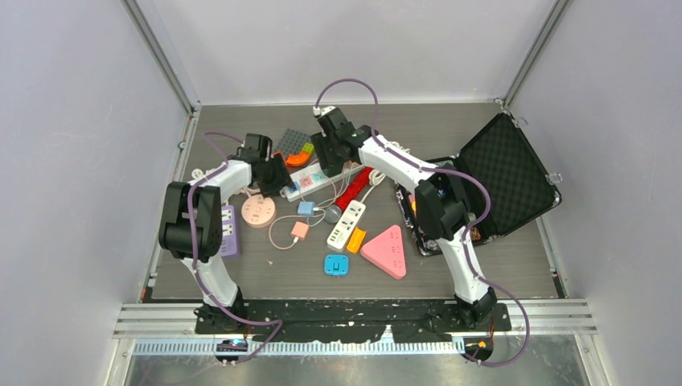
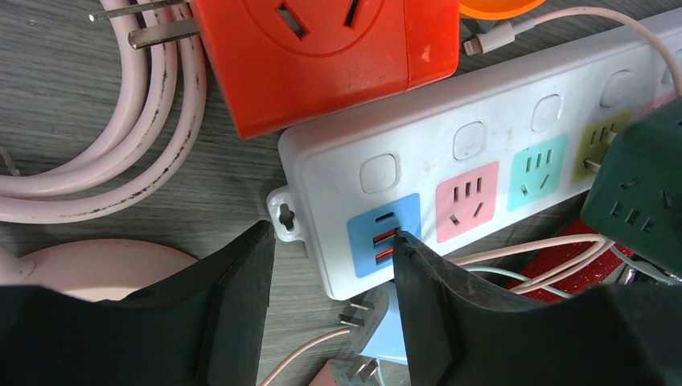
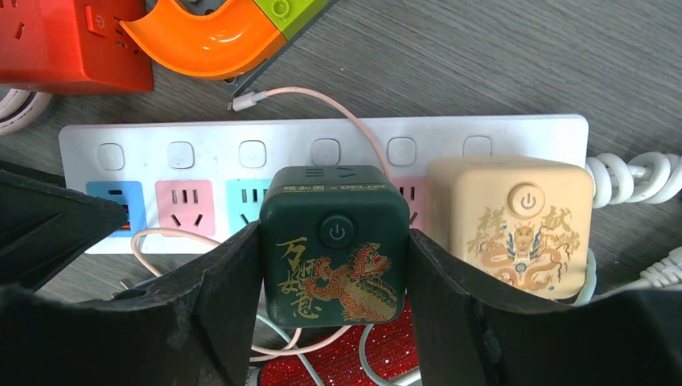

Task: Insert the plug
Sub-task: Insert the plug into the socket.

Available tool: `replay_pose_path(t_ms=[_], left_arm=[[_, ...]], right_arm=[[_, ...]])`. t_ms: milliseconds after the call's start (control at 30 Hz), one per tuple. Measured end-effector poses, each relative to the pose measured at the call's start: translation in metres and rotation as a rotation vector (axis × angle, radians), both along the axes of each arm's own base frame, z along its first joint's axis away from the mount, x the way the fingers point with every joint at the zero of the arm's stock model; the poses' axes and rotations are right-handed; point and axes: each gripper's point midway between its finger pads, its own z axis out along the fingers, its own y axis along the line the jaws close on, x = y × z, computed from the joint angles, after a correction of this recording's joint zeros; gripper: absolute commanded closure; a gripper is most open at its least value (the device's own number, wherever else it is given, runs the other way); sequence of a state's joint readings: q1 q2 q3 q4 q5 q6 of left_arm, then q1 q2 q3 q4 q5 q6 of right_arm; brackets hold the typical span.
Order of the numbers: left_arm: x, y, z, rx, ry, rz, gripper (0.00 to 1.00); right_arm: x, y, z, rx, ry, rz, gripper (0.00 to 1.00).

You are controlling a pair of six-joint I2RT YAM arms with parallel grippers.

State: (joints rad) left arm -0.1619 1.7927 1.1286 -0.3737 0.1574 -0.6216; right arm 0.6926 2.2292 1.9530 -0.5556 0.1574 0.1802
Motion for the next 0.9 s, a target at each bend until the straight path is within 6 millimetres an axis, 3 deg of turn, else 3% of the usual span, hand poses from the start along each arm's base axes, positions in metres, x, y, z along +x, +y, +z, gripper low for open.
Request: replay_pose_path(t_ms=[267, 900], left_arm=[[0.001, 0.0, -0.001, -0.001, -0.002, 0.0, 0.45], [0.003, -0.001, 0.0, -0.004, -0.012, -0.001, 0.45]], right_arm=[[0.007, 0.006, -0.002, -0.042, 0.01, 0.029, 0.95], [0.003, 0.002, -0.012, -0.015, -0.03, -0.045, 0.95]])
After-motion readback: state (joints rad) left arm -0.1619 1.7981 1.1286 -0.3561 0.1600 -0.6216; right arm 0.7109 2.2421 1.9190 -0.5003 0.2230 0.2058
